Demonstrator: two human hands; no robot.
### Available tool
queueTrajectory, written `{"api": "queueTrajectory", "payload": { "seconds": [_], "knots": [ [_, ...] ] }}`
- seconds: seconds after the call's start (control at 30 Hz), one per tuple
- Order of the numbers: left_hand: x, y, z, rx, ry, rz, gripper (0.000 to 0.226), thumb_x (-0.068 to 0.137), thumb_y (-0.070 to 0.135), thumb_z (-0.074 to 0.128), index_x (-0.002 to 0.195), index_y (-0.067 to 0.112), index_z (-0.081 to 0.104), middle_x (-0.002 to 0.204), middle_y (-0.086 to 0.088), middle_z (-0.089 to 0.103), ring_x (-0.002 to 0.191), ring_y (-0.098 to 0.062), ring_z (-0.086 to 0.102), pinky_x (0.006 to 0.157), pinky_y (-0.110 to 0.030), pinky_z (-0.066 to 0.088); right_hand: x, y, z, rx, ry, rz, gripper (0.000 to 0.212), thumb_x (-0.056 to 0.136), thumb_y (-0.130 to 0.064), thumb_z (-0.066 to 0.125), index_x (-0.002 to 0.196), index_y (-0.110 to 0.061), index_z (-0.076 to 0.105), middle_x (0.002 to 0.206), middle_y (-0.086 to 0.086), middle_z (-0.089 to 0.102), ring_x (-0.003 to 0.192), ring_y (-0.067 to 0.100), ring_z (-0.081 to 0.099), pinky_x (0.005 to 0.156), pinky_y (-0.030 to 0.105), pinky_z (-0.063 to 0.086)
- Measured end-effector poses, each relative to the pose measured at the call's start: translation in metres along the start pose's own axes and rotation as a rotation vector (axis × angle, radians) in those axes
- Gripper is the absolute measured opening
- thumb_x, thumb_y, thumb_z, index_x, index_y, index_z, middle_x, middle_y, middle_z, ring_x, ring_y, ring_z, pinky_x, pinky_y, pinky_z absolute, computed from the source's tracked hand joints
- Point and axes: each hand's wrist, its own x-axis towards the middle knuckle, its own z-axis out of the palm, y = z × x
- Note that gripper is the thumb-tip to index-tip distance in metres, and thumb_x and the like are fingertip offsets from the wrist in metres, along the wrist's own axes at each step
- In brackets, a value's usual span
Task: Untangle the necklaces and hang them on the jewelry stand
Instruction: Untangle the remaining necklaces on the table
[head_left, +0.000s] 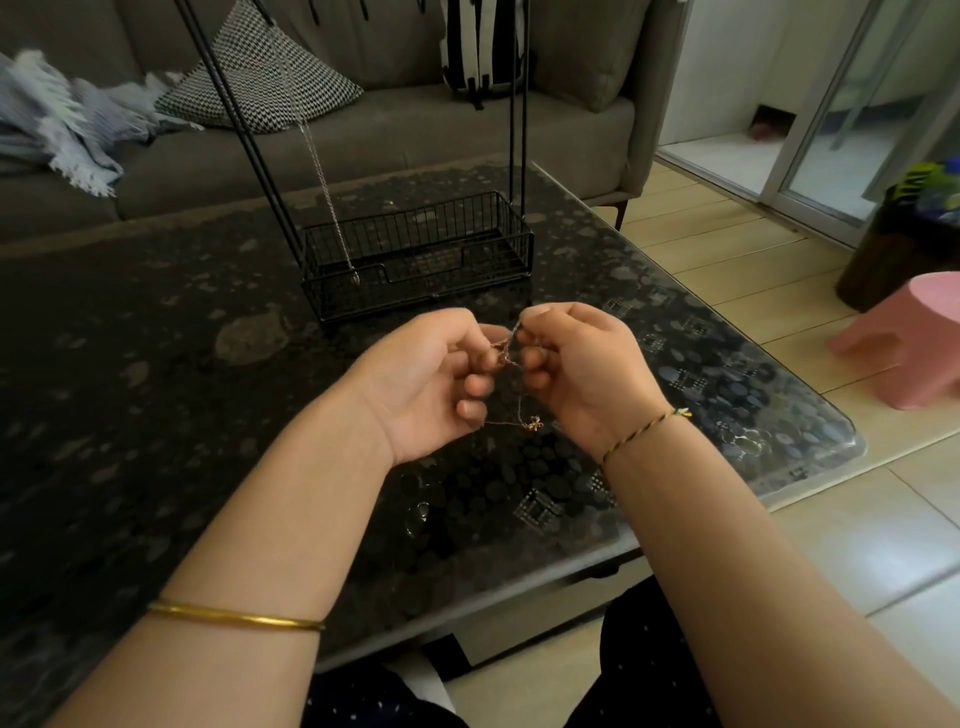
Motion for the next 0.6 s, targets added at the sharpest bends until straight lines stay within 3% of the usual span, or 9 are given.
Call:
{"api": "queueTrajectory", "payload": {
  "seconds": [0.27,0.5,0.6],
  "knots": [
    [0.0051,-0.0051,0.0025,0.308,0.248,0.143,0.019,0.088,0.005,0.050,0.077,0.012,0.064,0.053,0.006,0.044,0.045,-0.006,0.033,0.042,-0.019,0.023,-0.0042,0.0013,0.0032,-0.107,-0.026,-0.082,0.014,0.090,0.003,0.050,0.086,-0.009,0.054,0.064,0.001,0.053,0.046,0.007,0.048,0.044,0.019,0.039],
    [0.0032,-0.0063,-0.0029,0.501,0.362,0.224,0.015,0.095,0.010,0.053,0.087,0.018,0.063,0.075,0.003,0.062,0.061,-0.007,0.051,0.048,-0.020,0.033,-0.0082,-0.0036,-0.0012,-0.565,-0.028,-0.158,0.030,0.088,0.005,0.044,0.069,-0.012,0.060,0.059,0.002,0.056,0.050,0.009,0.053,0.051,0.019,0.047],
    [0.0027,-0.0064,-0.0021,0.491,0.345,0.228,0.017,0.097,0.011,0.052,0.085,0.018,0.062,0.079,0.003,0.064,0.066,-0.008,0.054,0.052,-0.022,0.033,-0.0094,-0.0045,-0.0004,-0.752,-0.019,-0.219,0.026,0.085,-0.003,0.050,0.069,-0.013,0.067,0.059,0.003,0.061,0.051,0.010,0.053,0.054,0.022,0.051]
  ]
}}
